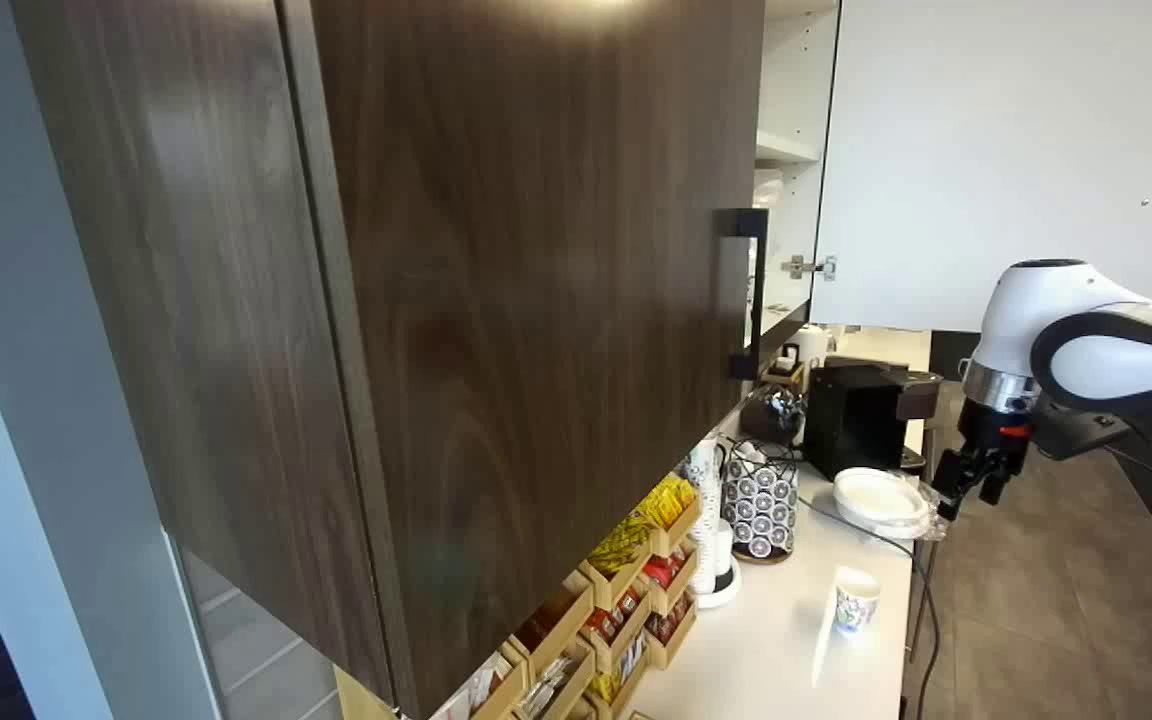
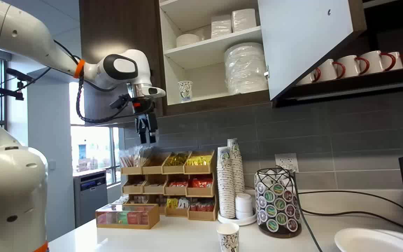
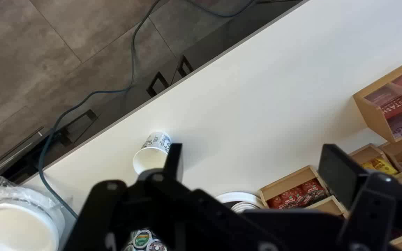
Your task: Take the cup out of the cupboard then put the other one in
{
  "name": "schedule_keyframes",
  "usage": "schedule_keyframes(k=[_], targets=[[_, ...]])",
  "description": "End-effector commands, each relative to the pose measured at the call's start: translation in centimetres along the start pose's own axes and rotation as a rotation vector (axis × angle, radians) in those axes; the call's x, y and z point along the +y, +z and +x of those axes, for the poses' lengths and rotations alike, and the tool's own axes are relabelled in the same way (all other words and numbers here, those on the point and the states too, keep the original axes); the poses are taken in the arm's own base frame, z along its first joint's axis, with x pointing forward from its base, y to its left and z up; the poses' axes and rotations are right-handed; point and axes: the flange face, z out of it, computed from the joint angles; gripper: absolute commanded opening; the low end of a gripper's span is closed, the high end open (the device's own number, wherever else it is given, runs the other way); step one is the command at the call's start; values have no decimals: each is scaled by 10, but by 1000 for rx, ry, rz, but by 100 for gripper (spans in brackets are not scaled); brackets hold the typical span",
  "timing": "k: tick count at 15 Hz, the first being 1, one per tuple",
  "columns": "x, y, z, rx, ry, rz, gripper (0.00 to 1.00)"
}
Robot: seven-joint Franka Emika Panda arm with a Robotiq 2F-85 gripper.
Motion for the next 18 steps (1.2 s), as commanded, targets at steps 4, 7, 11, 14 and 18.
schedule_keyframes(k=[4,7,11,14,18], targets=[[0,-1,0,-1,0,0,100],[0,-1,0,-1,0,0,100],[1,-11,7,16,26,7,100],[0,-58,23,98,66,28,100],[-12,-133,45,233,110,69,100]])
